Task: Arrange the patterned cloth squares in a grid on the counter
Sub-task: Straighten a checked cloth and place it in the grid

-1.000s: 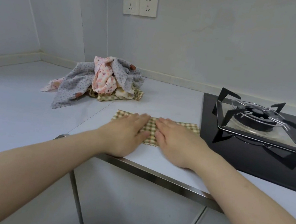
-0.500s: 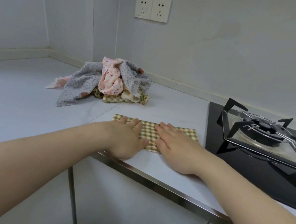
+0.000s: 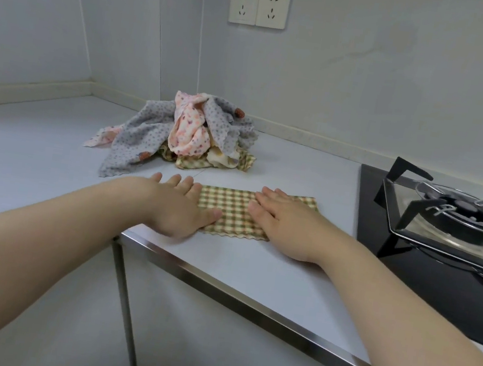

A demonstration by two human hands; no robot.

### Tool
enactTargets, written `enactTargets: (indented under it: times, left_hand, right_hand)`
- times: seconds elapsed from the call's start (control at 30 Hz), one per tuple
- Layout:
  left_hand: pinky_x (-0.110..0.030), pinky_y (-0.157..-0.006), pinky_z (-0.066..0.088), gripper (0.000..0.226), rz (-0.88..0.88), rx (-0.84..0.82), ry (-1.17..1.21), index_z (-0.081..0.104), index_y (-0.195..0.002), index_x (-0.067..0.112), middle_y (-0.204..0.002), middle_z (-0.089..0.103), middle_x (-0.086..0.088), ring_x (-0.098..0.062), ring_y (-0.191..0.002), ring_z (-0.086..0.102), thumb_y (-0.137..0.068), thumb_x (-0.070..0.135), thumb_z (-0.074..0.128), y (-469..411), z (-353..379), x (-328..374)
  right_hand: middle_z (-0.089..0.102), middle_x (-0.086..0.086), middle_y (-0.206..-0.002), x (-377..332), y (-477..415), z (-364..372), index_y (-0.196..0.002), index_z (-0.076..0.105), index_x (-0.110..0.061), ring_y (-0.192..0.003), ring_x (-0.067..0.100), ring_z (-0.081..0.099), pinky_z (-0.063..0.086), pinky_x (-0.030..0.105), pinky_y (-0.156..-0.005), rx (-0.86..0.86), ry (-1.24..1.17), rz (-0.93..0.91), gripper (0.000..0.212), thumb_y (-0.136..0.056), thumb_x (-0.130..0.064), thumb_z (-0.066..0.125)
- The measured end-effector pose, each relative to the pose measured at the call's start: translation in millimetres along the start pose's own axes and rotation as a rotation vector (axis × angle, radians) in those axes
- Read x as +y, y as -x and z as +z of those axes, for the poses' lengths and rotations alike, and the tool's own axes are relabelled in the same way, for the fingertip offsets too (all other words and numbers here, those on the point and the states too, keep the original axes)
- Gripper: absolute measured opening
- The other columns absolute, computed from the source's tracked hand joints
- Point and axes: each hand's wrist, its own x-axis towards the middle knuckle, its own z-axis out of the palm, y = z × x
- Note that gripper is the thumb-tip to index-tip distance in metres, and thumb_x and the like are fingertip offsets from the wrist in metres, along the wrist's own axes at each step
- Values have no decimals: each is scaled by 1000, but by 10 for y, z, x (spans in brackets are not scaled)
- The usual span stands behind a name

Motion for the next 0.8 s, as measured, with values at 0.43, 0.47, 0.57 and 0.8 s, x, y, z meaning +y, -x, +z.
enactTargets:
  times: [0.43, 0.47, 0.57, 0.8]
  left_hand:
    - [-40, -127, 1, 70, 226, 275, 161, -2, -163, 22, -170, -3, 4, -19, -156, -4, -104, 57, 9, -180, 177, 251]
    - [-41, -127, 1, 74, 205, 253, 141, -3, -162, 20, -170, -5, 3, -20, -156, -5, -102, 60, 8, -159, 167, 237]
    - [-42, -127, 4, 88, 113, 177, 90, -8, -161, 12, -170, -8, -7, -26, -156, -5, -96, 69, 5, -127, 138, 188]
    - [-52, -123, 19, 83, -105, 98, 60, -6, -161, 13, -167, 4, -18, -37, -154, 12, -98, 66, 2, -168, 86, 57]
  right_hand:
    - [6, 2, -170, -8, -140, 42, -163, 9, -15, -157, 19, 4, 3, 34, -126, -15, 77, 56, 64, -109, -49, 18]
    - [5, 3, -170, 19, -147, 43, -163, 9, -14, -157, 20, 4, 4, 35, -126, -21, 80, 86, 66, -108, -50, 17]
    - [7, 10, -170, 107, -148, 40, -162, 10, -8, -156, 25, 7, 8, 42, -127, -20, 113, 198, 69, -108, -51, 14]
    - [20, 10, -167, 219, -30, -100, -161, 15, -13, -152, 30, 21, 13, 51, -124, -28, 147, 438, 60, -108, -41, 13]
